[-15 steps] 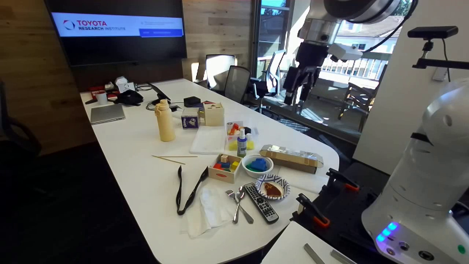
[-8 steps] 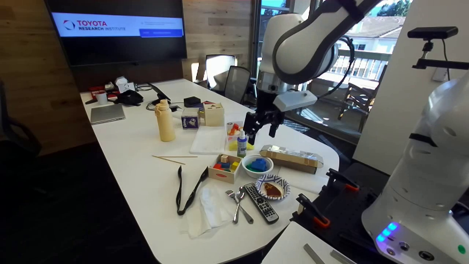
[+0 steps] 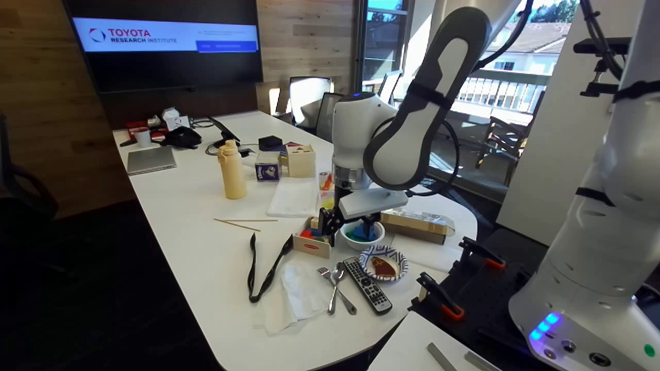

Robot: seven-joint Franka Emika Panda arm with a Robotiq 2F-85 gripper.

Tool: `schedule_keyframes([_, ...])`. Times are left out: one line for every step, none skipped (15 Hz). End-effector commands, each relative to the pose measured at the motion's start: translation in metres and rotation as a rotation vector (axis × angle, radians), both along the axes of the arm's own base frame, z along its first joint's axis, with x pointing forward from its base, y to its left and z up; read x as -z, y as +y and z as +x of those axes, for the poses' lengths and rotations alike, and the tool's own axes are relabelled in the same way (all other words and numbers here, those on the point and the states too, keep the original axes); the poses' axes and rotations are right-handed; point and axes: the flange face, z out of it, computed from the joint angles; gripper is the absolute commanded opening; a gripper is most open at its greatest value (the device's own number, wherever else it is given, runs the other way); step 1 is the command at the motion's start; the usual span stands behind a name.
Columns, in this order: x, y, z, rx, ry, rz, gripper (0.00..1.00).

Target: Pick up the spoon, use it to stir the blocks in the white bowl then place the spoon back

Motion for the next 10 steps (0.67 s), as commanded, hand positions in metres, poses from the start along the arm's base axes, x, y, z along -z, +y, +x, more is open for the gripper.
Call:
schedule_keyframes([0.057, 0.025, 0.035, 0.098, 0.000, -0.042, 1.00])
schedule_keyframes([0.073, 0.034, 0.041, 0.117, 0.005, -0.047, 1.00])
schedule_keyframes([0.089, 0.046, 0.044, 0.134, 0.010, -0.041, 1.00])
schedule_keyframes([0.105, 0.061, 0.047, 0.150, 0.021, -0.038, 1.00])
schedule_keyframes([0.122, 0.075, 0.050, 0.160, 0.020, -0.043, 1.00])
schedule_keyframes([0.134, 0.084, 0.050, 0.179, 0.024, -0.044, 1.00])
schedule_keyframes([0.143, 0.090, 0.049, 0.199, 0.027, -0.049, 1.00])
schedule_keyframes([0.149, 0.095, 0.047, 0.221, 0.023, -0.052, 1.00])
schedule_keyframes([0.153, 0.101, 0.044, 0.241, 0.022, -0.058, 1.00])
schedule_keyframes([0.154, 0.103, 0.042, 0.265, 0.004, -0.062, 1.00])
